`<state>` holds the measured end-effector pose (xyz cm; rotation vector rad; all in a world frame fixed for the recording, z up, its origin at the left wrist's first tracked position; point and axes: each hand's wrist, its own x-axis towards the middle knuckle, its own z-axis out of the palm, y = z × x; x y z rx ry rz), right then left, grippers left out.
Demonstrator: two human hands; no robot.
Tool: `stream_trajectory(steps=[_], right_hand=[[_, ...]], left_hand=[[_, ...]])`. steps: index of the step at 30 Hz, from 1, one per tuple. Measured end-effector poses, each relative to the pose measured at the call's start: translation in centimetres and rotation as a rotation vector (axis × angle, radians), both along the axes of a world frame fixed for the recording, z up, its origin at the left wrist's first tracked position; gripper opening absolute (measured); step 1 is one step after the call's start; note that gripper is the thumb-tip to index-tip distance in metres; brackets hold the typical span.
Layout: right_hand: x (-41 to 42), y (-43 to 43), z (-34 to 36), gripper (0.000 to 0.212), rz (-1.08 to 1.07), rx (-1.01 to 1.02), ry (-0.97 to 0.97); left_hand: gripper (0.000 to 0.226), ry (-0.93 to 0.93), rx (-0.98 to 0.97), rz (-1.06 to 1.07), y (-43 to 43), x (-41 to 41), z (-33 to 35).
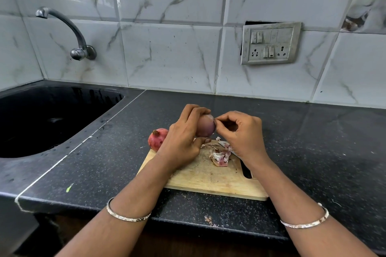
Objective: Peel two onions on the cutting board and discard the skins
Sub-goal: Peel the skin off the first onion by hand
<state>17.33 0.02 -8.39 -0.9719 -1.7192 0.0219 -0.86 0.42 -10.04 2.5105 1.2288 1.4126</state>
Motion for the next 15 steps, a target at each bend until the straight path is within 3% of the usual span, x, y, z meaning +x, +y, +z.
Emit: stream_trajectory(steps=[6, 15], right_hand=[[-0.41, 0.14, -0.18, 0.004, -0.096, 0.078, -0.064], [-0.05, 0.39, 0.18, 0.005, -0.066, -0.136, 0.206]], left_hand=[[0.065, -0.044, -0.009, -0.032, -0.04, 0.16, -0.07], [0.065, -0.091, -0.053, -0.110, 0.24, 0.48, -0.14]])
